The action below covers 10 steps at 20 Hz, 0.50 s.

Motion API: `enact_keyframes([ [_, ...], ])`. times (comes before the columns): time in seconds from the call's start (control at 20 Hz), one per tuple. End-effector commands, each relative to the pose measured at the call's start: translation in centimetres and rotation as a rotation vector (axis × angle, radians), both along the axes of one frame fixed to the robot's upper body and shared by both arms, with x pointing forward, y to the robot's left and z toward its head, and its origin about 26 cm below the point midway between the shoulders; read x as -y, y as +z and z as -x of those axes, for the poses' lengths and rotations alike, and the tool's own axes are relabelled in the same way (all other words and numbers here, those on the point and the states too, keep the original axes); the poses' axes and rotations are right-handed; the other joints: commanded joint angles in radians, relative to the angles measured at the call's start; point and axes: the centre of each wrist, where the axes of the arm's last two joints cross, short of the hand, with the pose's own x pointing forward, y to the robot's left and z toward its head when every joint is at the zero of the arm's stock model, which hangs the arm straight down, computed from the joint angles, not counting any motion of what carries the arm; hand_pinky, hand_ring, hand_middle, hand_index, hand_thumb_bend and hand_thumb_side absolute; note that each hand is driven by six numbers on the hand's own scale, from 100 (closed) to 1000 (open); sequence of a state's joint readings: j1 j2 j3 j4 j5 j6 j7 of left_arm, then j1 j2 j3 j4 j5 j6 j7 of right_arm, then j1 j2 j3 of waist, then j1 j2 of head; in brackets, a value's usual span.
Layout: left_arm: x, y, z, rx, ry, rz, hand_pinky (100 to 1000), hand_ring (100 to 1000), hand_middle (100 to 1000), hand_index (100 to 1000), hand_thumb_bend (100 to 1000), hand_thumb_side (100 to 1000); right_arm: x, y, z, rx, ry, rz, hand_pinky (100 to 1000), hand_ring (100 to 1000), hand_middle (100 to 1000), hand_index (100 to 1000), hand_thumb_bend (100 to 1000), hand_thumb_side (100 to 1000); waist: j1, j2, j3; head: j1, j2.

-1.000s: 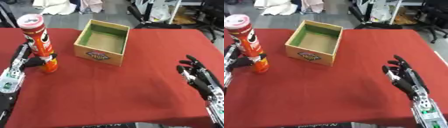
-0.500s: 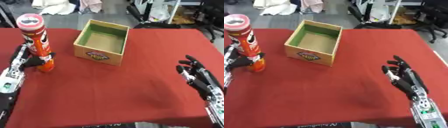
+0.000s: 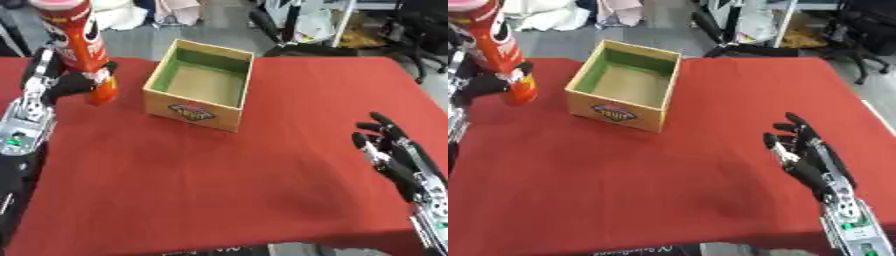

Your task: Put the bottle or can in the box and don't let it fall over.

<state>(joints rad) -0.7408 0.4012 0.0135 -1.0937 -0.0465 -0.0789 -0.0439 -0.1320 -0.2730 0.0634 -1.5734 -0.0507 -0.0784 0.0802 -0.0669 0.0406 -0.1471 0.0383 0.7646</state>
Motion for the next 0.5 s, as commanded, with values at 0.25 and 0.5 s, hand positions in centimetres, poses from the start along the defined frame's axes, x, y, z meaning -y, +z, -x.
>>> enact_keyframes([
  [0.25,3.5,3.8,-3.1,0.052,-0.062,-0.047,839,807,752,461,401,100,-1.4,0.8,-0.7,0.021,0.075,-0.009,807,775,808,1000,359,466,-0.007,0.010,-0.066,0.052,0.005],
  [0.5,4.3,3.3,-4.5,0.029,-0.054,-0.097,836,805,752,476,426,100,-1.9,0.8,-0.8,0.021,0.104,-0.015,808,775,808,1000,357,468,-0.010,0.028,-0.119,0.080,0.005],
])
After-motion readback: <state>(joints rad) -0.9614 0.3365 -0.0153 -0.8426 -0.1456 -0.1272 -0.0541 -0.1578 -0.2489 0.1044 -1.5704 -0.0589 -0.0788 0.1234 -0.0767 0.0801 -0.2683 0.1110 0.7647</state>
